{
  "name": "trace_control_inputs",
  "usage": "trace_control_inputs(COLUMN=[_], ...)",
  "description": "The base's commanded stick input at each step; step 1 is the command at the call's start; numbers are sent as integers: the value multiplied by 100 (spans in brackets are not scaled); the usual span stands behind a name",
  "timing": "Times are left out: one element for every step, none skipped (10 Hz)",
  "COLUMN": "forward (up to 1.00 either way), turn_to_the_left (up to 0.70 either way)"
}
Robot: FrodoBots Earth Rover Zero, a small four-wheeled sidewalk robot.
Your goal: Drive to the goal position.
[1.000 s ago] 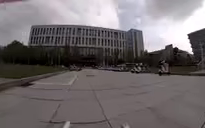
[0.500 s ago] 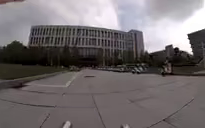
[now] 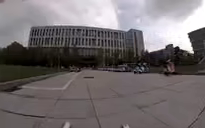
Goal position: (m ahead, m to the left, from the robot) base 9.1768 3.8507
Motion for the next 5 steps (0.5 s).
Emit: trace_control_inputs(forward=[70,70,70,70,70], turn_to_the_left=[0,0,0,0,0])
